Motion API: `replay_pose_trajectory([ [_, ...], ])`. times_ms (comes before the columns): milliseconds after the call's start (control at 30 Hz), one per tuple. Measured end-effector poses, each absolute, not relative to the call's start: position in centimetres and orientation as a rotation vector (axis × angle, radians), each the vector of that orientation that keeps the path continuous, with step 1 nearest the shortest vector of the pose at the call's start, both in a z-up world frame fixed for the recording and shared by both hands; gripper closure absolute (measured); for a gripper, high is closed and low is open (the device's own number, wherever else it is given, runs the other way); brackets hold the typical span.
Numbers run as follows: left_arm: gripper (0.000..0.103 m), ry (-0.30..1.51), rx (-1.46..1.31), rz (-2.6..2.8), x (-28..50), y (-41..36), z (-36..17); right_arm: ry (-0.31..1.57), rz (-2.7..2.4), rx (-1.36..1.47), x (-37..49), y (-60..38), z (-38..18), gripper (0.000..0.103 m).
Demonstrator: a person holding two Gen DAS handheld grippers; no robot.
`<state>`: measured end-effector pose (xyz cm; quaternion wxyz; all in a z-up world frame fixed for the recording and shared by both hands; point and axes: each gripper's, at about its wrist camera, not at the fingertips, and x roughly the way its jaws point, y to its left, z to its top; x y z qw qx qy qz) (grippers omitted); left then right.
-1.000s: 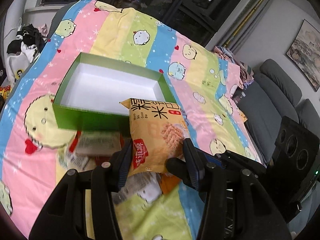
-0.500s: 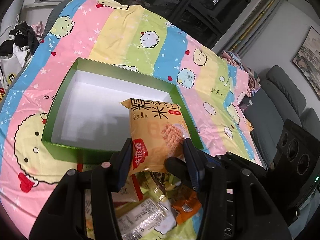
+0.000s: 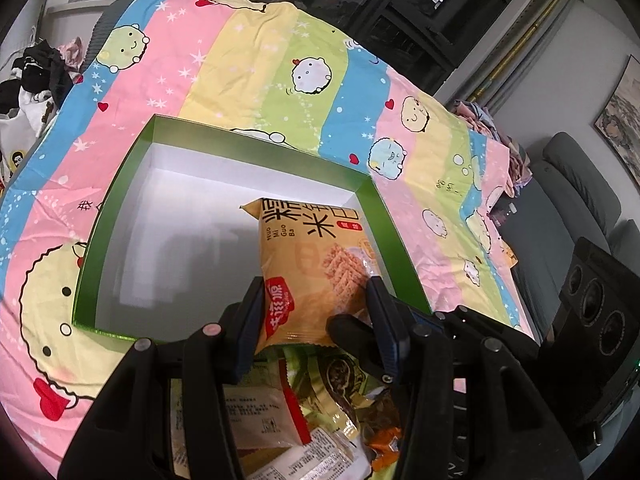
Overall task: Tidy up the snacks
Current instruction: 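Carry the yellow bag into the green box and open both grippers, then withdraw both grippers from the box back to the snack pile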
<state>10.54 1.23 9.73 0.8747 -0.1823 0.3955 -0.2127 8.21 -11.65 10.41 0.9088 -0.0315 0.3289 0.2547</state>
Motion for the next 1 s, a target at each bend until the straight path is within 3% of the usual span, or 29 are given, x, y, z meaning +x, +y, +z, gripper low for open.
replay_pose_trajectory([
  [300,0.051,0.846,-0.399,-0.424,11.8,1.5,8.9,0.695,0.519,-0.066,9.4,-11.3,9.9,0.074],
  [433,0.042,0.842,-0.386,-0.393,12.0,1.6,8.7,0.703,0.496,-0.064,9.7,-11.2,9.7,0.073],
  [600,0.025,0.813,-0.356,-0.363,11.1,1.8,9.6,0.694,0.479,-0.055,9.1,-11.5,10.3,0.058],
  [667,0.025,0.799,-0.342,-0.350,10.6,1.9,10.1,0.681,0.471,-0.054,8.5,-11.7,10.8,0.057],
  [733,0.017,0.782,-0.317,-0.326,9.8,2.0,10.8,0.666,0.464,-0.060,7.7,-11.7,11.4,0.054],
  [833,0.014,0.754,-0.300,-0.310,8.6,2.1,12.0,0.639,0.448,-0.072,6.2,-11.8,12.5,0.045],
  [900,0.013,0.739,-0.293,-0.301,7.7,2.2,12.8,0.619,0.445,-0.073,5.3,-12.0,13.2,0.043],
  [1000,0.002,0.713,-0.283,-0.293,6.1,2.3,14.1,0.601,0.442,-0.074,4.1,-12.2,14.3,0.042],
])
